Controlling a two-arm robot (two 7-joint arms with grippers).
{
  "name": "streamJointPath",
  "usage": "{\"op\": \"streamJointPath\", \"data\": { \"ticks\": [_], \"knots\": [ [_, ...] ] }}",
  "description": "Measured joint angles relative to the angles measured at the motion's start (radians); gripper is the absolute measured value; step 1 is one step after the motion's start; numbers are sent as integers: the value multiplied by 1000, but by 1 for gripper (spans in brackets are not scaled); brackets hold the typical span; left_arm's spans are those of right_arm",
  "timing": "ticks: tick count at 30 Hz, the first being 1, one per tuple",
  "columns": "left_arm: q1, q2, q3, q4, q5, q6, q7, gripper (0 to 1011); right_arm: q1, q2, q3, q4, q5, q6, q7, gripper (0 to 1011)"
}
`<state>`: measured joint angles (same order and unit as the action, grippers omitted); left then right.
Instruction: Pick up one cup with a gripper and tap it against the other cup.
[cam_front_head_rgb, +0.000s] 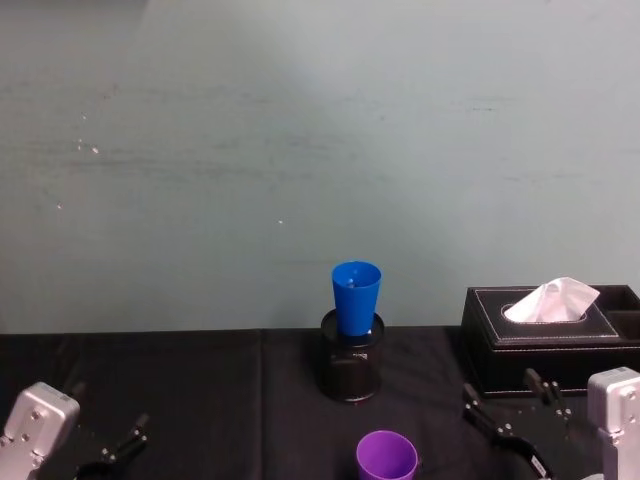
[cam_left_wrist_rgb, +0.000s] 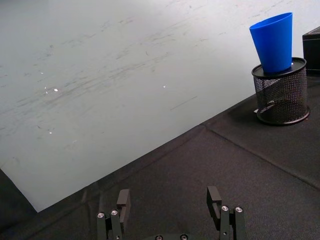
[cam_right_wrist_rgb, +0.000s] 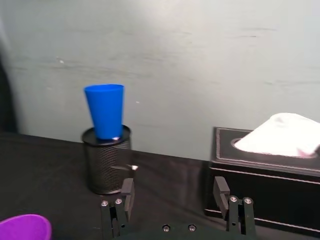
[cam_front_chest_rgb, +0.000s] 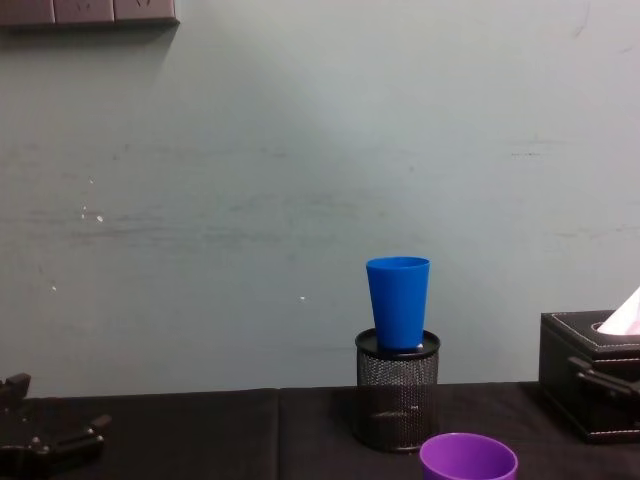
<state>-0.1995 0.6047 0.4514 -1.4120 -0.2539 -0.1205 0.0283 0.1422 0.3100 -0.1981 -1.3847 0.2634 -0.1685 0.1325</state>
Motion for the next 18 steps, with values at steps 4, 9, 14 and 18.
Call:
{"op": "streamJointPath", "data": {
  "ticks": [4, 9, 14, 18],
  "knots": [
    [0, 0, 0, 0, 0, 0, 0, 1000, -1, -8, 7, 9, -22, 6, -19, 1003],
    [0, 0, 0, 0, 0, 0, 0, 1000, -1, -10, 8, 11, -25, 7, -20, 1003],
    [0, 0, 0, 0, 0, 0, 0, 1000, -1, -9, 8, 10, -25, 7, -20, 1003],
    [0, 0, 0, 0, 0, 0, 0, 1000, -1, -9, 7, 9, -24, 7, -20, 1003]
  ]
}}
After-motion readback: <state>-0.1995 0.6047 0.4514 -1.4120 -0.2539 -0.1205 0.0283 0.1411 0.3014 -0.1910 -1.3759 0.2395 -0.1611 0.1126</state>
